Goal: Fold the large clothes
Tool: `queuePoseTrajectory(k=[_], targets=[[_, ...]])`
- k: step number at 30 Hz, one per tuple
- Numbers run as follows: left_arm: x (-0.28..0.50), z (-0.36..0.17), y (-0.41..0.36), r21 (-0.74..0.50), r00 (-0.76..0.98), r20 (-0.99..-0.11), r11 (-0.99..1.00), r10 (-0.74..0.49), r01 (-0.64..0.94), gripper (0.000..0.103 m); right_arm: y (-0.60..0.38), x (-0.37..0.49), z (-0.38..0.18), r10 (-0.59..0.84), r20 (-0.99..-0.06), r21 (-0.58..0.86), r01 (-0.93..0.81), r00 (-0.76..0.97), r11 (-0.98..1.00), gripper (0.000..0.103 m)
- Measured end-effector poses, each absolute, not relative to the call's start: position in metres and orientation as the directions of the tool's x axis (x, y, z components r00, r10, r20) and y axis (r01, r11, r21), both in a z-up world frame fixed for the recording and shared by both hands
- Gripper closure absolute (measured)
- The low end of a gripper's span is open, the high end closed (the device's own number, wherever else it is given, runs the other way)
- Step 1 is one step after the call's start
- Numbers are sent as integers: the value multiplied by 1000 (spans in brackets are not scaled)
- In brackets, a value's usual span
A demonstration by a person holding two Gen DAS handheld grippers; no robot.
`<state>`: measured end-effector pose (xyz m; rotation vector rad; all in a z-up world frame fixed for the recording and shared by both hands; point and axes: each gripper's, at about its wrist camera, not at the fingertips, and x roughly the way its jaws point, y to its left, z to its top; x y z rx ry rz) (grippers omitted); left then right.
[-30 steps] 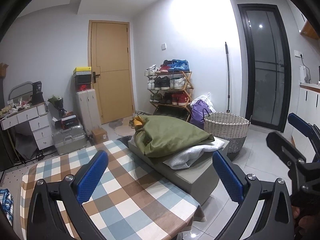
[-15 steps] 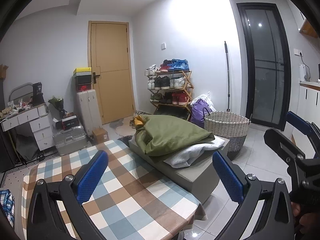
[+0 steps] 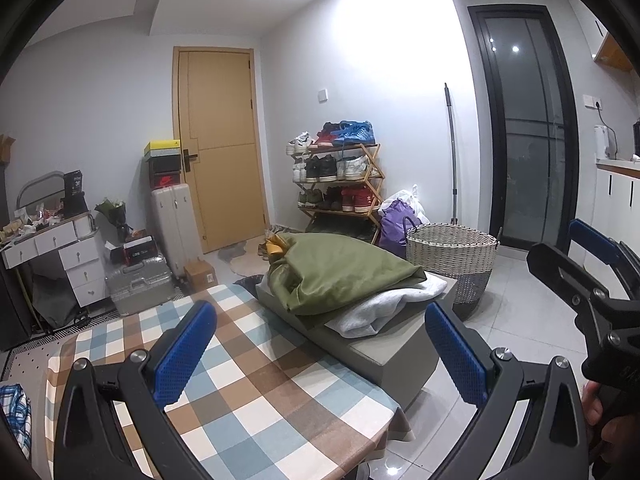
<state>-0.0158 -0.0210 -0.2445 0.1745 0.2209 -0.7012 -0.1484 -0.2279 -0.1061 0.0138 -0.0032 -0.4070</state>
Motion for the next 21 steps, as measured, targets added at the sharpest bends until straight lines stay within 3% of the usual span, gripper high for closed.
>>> queuePoseTrajectory(k=[9, 21], targets=[[-16, -244, -20, 77, 734, -268, 745, -625, 663, 1, -222, -144, -105, -434, 2, -45, 433, 901, 900, 0], [-19, -242, -20, 87, 742, -255, 750, -620, 656, 1, -230, -148, -103, -424, 3, -12, 424, 906, 906, 0]])
